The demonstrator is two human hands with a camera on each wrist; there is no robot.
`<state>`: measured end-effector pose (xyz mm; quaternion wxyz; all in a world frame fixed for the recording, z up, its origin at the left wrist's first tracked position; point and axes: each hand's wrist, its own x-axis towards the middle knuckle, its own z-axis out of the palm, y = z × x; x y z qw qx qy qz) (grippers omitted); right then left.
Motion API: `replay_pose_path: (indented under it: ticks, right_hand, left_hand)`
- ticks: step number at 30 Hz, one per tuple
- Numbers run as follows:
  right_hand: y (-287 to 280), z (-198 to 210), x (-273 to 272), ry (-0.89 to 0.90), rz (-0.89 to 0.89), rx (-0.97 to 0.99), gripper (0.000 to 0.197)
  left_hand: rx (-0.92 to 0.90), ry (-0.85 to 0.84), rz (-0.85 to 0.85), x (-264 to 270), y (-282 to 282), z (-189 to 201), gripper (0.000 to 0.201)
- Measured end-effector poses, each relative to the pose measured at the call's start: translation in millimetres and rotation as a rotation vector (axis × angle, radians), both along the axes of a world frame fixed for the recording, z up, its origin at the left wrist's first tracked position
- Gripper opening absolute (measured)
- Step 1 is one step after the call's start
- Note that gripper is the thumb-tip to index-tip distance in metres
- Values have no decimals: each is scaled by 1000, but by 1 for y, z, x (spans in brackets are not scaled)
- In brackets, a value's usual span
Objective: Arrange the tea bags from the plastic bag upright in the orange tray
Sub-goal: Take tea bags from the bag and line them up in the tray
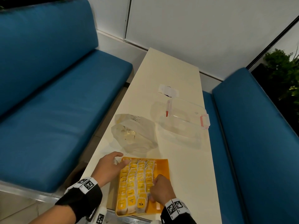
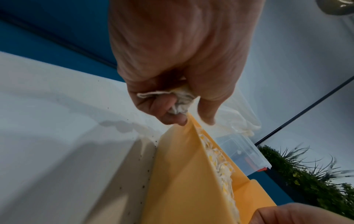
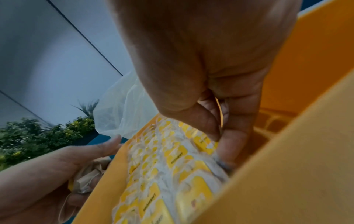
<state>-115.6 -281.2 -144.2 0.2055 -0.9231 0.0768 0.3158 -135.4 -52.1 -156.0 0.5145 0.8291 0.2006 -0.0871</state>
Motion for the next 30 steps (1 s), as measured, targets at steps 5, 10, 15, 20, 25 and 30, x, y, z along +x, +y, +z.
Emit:
replay_pose_path:
  ticks: [5, 10, 15, 20, 25, 30]
  right_hand:
    - [4, 27, 7, -231, 32, 187, 12]
    - [26, 67, 15, -305, 137, 495, 10]
    - [33, 77, 12, -367, 188, 537, 22]
    - [33, 77, 13, -374, 167, 541, 18]
    - [37, 72, 17, -352, 120, 512, 7]
    - [37, 70, 23, -373, 30, 552, 15]
  left_hand:
    - [-669, 62, 105, 1, 1, 33, 33]
    - [-1024, 175, 74, 7, -16, 55, 49]
    - [-1051, 170, 69, 14, -29, 60, 36]
    - [-1020, 192, 45, 17, -32, 57, 35]
    - [-961, 186, 1, 19, -37, 57, 33]
    - [-945, 159, -22, 23, -36, 57, 32]
